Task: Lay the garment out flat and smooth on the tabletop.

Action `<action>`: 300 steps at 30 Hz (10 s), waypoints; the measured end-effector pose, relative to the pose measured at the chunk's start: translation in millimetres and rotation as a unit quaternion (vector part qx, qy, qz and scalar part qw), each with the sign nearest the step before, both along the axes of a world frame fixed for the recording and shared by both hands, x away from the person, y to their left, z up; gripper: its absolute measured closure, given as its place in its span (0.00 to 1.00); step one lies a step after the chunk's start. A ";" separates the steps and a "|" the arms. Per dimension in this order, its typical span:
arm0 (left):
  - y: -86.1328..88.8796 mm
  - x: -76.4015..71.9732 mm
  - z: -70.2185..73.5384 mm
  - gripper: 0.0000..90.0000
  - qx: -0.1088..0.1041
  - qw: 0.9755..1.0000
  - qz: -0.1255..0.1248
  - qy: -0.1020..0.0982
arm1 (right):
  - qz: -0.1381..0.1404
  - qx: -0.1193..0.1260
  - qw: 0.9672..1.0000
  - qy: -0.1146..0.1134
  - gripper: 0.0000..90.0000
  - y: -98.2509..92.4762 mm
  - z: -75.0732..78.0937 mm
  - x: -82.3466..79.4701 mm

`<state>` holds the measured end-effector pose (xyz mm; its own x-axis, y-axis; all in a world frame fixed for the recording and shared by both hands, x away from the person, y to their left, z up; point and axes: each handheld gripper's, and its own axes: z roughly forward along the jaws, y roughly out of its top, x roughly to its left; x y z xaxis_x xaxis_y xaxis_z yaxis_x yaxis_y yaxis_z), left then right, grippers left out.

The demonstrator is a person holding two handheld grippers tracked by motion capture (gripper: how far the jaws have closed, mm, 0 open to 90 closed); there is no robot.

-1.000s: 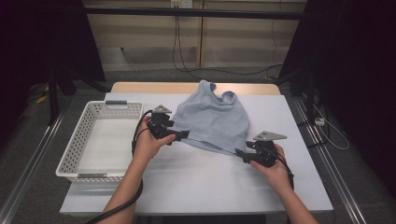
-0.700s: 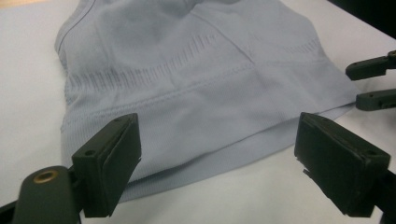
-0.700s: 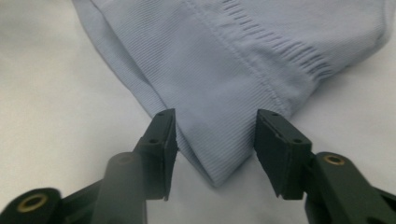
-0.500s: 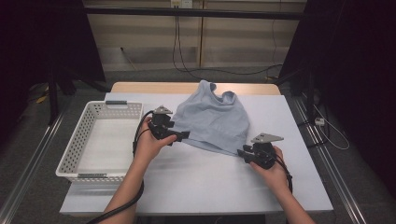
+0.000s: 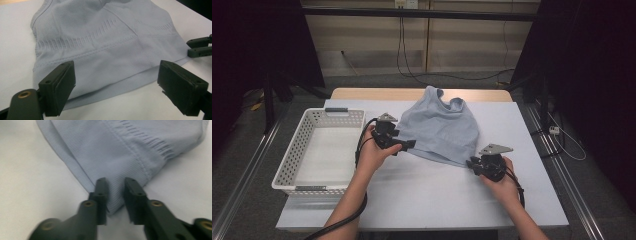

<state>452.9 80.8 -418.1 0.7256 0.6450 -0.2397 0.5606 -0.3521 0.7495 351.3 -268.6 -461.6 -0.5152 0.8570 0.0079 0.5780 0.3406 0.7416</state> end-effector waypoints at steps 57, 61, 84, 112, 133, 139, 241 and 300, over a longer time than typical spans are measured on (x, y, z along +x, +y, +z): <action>3.7 2.2 -17.5 0.18 0.028 0.999 0.016 0.007 | -0.057 0.053 0.997 -0.021 0.97 -53.7 15.3 -4.0; 3.3 2.0 -19.5 0.18 0.030 0.999 0.019 0.007 | -0.064 0.054 0.996 -0.024 0.97 -55.4 15.5 -3.9; 1.1 -0.1 -33.2 0.56 0.037 0.998 0.005 0.052 | -0.077 0.050 0.996 -0.018 0.97 -63.8 11.0 -1.3; 4.3 -5.2 -34.2 0.88 0.054 0.995 0.024 0.081 | -0.102 0.052 0.993 0.007 0.64 -67.4 4.5 2.6; 9.3 -10.1 -18.0 0.97 0.061 0.993 0.022 0.098 | -0.120 0.073 0.990 0.020 0.67 -68.6 5.0 8.3; 9.7 -10.4 -17.4 0.97 0.061 0.993 0.025 0.100 | -0.104 0.052 0.993 0.034 0.68 -63.6 -0.8 9.7; 21.1 -80.8 3.7 0.97 0.103 0.989 -0.036 0.098 | -0.025 0.051 0.998 0.012 0.99 -54.8 20.0 -35.8; 9.5 -34.5 23.4 0.20 0.042 0.999 0.002 0.019 | 0.024 0.095 0.995 -0.007 0.24 -43.2 17.4 -66.9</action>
<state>418.4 90.3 -394.8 0.7144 0.6670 -0.2115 0.5892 -0.4103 0.6961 284.5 -311.8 -444.2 -0.5561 0.8155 0.1603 0.5542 0.2202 0.8027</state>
